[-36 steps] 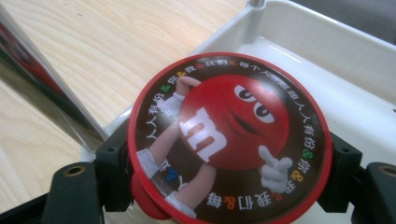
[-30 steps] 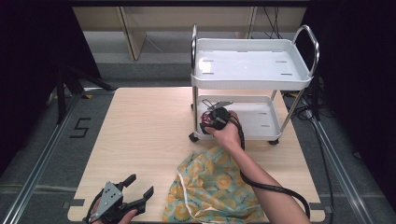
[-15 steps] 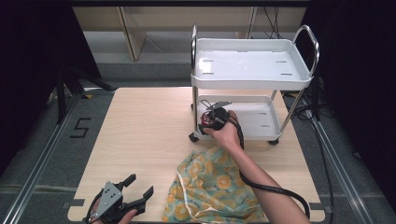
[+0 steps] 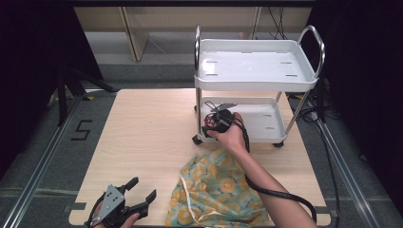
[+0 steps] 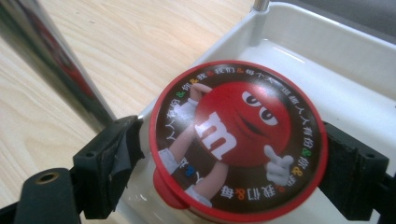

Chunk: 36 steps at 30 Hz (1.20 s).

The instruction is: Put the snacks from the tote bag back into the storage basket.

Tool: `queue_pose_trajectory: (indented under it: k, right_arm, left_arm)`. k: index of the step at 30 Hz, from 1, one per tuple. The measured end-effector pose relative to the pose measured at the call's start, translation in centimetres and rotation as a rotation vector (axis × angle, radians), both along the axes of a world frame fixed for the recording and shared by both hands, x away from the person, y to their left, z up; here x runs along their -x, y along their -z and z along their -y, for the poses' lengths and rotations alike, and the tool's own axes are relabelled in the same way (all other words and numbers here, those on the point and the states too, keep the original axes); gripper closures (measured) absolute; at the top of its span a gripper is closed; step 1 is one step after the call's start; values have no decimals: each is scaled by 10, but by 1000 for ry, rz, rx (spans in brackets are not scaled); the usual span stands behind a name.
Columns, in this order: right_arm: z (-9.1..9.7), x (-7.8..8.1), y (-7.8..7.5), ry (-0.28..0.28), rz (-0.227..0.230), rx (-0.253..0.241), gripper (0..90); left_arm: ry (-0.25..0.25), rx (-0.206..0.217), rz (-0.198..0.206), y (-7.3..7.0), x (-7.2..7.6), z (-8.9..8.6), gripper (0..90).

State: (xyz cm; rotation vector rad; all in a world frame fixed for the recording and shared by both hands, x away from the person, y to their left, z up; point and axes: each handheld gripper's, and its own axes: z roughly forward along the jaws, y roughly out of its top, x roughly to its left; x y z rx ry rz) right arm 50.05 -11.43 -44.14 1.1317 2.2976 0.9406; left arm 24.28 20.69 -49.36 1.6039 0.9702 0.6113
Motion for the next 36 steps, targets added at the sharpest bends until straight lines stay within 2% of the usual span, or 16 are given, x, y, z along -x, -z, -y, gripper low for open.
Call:
queue_pose_trajectory:
  k: [3, 5, 11, 13, 15, 16, 17, 19, 23, 26, 28, 29, 30, 31, 34, 36]
  right_arm:
    - [1, 1, -4, -12, 23, 2, 157]
    - [-2, 6, -8, 7, -14, -41, 157]
    - [1, 15, -17, 17, -20, -56, 156]
    - [4, 13, -18, -32, 23, -34, 158]
    - [3, 17, -20, 5, 3, -49, 158]
    - [5, 15, -21, -25, 27, -38, 158]
    - [7, 11, -20, -92, 95, -22, 158]
    - [6, 17, -24, -41, 27, -44, 159]
    - [7, 22, -26, -61, 32, -44, 163]
    - [8, 28, -28, -21, 26, -52, 169]
    - [11, 28, -29, -55, 47, -51, 171]
    - [10, 34, -31, 14, 7, -69, 171]
    - [11, 36, -33, 6, 4, -75, 171]
    - [14, 36, -33, -16, 27, -65, 172]
    - [16, 42, -37, -4, 23, -90, 179]
    - [19, 41, -37, -51, 82, -70, 179]
  left_arm:
    - [1, -2, 1, 0, 0, 0, 215]
    - [1, -1, 1, 0, 0, 0, 215]
    - [4, 4, 8, 0, -1, 1, 215]
    - [8, 6, 11, 1, -1, 1, 215]
    - [7, 6, 10, 1, -1, 1, 215]
    - [7, 6, 10, 1, -1, 1, 215]
    - [7, 6, 10, 1, -1, 1, 215]
    - [6, 6, 11, 1, -1, 1, 215]
    - [-2, -2, 2, 0, 0, 0, 215]
    - [6, 7, 11, 1, -1, 1, 215]
    - [6, 6, 11, 1, -1, 1, 215]
    - [4, 13, 12, 1, -1, 1, 215]
    - [5, 3, 10, 1, -1, 1, 215]
    - [5, 4, 10, 1, -1, 1, 215]
    - [5, 4, 10, 1, -1, 1, 215]
    - [5, 3, 9, 1, -1, 1, 215]
